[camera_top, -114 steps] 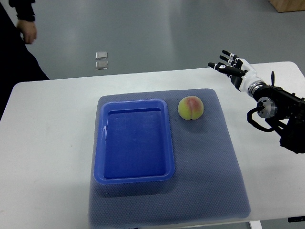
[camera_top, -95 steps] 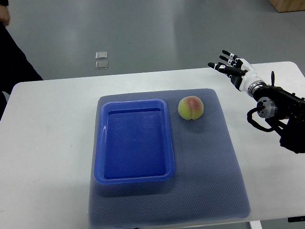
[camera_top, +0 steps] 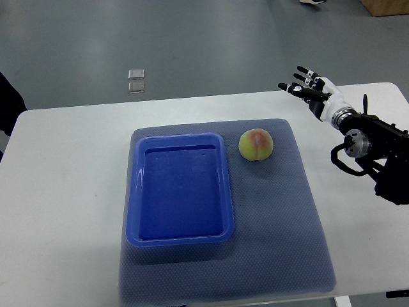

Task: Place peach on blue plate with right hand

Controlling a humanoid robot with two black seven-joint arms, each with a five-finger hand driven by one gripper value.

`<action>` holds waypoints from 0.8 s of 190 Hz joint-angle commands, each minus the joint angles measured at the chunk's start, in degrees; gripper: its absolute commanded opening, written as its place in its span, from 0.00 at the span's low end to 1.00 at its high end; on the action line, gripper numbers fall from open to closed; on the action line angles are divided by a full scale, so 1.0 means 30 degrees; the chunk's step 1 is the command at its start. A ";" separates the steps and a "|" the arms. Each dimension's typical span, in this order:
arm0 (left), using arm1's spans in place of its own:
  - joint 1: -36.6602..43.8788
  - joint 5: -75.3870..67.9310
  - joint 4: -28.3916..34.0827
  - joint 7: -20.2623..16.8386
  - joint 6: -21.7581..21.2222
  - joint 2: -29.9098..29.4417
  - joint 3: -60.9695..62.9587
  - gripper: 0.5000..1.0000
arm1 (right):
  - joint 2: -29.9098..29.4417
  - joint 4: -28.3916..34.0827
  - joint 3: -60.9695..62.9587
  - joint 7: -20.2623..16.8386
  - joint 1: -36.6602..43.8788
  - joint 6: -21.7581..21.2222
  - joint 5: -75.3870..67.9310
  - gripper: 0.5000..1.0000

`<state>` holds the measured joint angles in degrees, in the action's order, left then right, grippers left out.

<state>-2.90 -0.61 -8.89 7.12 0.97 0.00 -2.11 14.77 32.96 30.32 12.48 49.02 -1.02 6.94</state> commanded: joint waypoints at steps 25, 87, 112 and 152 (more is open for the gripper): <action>0.0000 -0.0003 0.0003 0.0000 0.0000 0.0000 -0.0028 1.00 | 0.0028 0.0000 0.0000 0.0000 -0.0023 -0.0713 0.0001 0.86; 0.0000 -0.0003 0.0032 0.0000 0.0000 0.0000 0.0002 1.00 | 0.0058 0.0000 0.0000 0.0029 0.0036 -0.0684 0.0001 0.86; 0.0000 -0.0003 0.0032 0.0000 0.0000 0.0000 0.0002 1.00 | 0.0058 0.0000 0.0000 0.0029 0.0006 -0.0684 0.0001 0.86; 0.0000 -0.0003 0.0032 0.0000 0.0000 0.0000 0.0002 1.00 | 0.0087 0.0000 0.0000 0.0029 0.0006 -0.0713 0.0060 0.86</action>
<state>-2.90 -0.61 -8.78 7.12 0.97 0.00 -2.11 14.95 32.96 30.32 12.57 49.12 -3.07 6.97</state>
